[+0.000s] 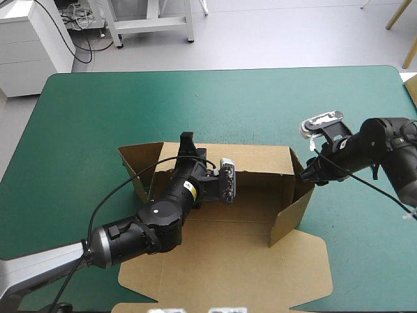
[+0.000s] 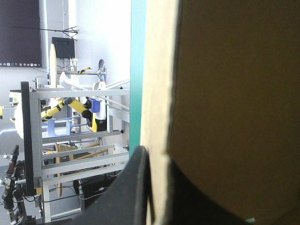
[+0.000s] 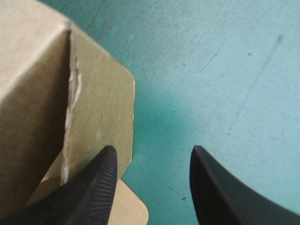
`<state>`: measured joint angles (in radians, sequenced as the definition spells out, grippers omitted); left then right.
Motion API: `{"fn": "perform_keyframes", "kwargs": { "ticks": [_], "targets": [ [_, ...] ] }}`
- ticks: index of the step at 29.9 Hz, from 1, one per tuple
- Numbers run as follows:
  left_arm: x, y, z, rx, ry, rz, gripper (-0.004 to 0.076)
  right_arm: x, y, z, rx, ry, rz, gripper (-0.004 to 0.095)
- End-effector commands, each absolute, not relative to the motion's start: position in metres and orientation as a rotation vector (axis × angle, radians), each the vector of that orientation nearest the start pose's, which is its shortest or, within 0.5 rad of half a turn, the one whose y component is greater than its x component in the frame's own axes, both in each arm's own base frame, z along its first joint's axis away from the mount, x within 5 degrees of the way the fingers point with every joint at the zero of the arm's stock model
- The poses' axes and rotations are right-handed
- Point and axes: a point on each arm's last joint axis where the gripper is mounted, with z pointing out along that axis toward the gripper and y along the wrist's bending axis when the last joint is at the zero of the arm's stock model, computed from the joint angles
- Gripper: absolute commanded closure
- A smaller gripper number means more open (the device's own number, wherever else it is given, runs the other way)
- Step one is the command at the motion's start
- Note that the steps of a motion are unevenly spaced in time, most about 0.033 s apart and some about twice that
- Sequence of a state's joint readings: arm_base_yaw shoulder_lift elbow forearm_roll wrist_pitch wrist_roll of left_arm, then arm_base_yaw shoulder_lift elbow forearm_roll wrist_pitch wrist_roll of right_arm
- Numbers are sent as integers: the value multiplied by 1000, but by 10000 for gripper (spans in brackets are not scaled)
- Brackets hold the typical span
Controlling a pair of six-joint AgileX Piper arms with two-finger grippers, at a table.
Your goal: Fold the box
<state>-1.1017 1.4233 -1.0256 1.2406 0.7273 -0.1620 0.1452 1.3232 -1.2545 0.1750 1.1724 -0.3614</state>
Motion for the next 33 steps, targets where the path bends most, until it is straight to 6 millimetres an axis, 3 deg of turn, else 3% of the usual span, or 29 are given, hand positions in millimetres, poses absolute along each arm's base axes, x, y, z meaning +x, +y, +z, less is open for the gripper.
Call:
{"fn": "perform_keyframes", "kwargs": {
  "ticks": [1,10,21,28,33],
  "targets": [
    [182,-245,327,1537,1323,585,731,233,52,363,-628,2508,229,468],
    [181,-248,327,1548,1307,536,731,198,55,351,-685,2422,308,472],
    [180,-249,321,1601,1323,528,731,173,62,341,-735,2368,453,474],
    [185,-259,302,1657,1348,551,731,167,60,348,-707,2313,439,476],
    [186,-261,296,1673,1358,559,731,171,57,336,-624,2331,396,511]
  ]
}}
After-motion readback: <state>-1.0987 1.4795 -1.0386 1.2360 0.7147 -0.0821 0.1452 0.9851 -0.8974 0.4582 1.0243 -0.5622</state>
